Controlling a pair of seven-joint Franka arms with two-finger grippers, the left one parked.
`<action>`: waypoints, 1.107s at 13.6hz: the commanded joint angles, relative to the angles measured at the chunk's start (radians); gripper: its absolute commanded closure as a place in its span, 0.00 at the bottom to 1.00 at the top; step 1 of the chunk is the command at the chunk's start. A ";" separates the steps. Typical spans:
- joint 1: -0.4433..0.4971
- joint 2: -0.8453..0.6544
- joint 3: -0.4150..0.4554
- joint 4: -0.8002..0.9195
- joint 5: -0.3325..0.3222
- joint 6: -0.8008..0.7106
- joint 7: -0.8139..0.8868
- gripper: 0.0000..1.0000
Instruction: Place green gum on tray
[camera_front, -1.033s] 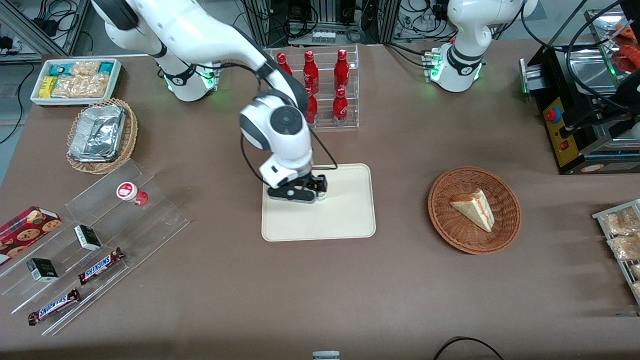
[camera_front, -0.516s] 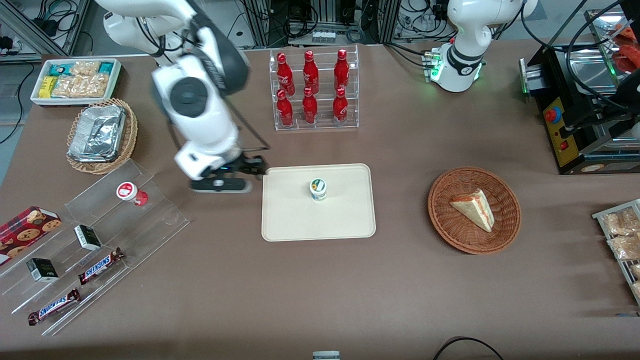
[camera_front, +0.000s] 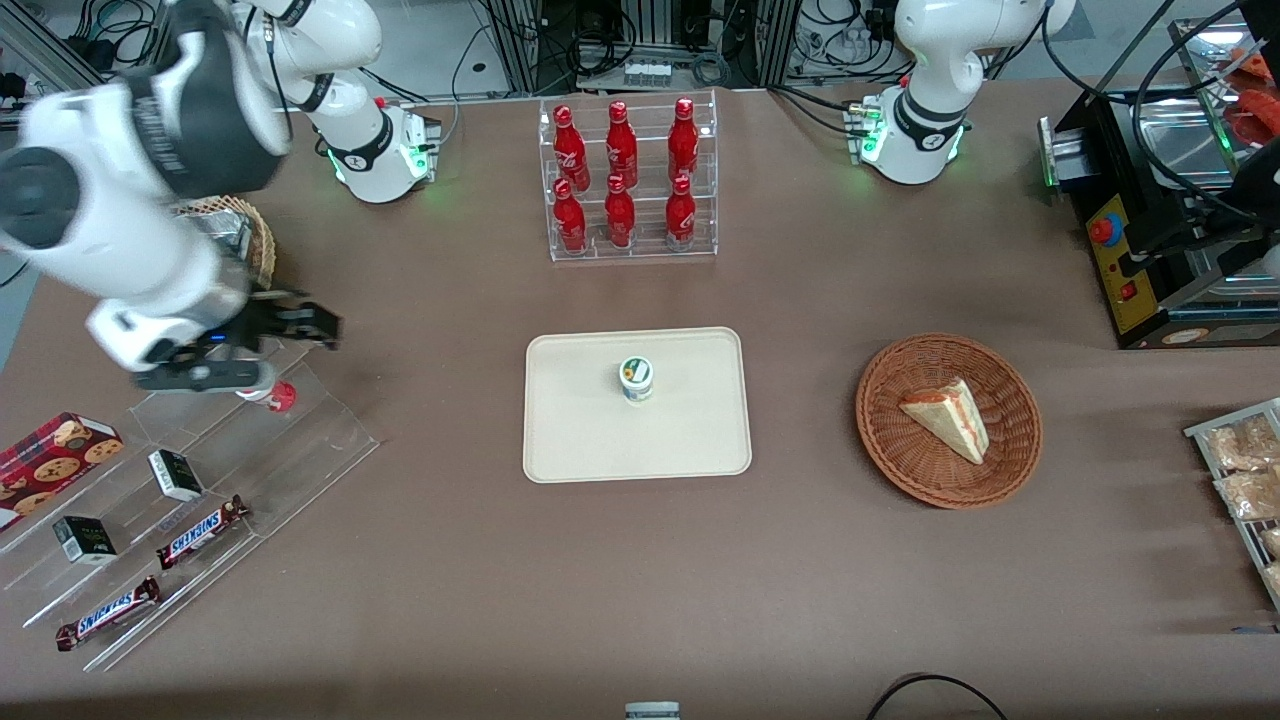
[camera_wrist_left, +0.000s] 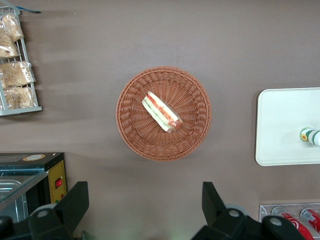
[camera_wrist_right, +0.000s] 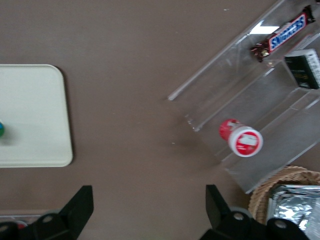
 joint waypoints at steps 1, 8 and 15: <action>-0.008 -0.005 -0.066 0.052 0.031 -0.068 -0.108 0.00; -0.003 -0.002 -0.156 0.068 0.029 -0.071 -0.208 0.00; -0.008 -0.009 -0.196 0.068 0.026 -0.079 -0.205 0.00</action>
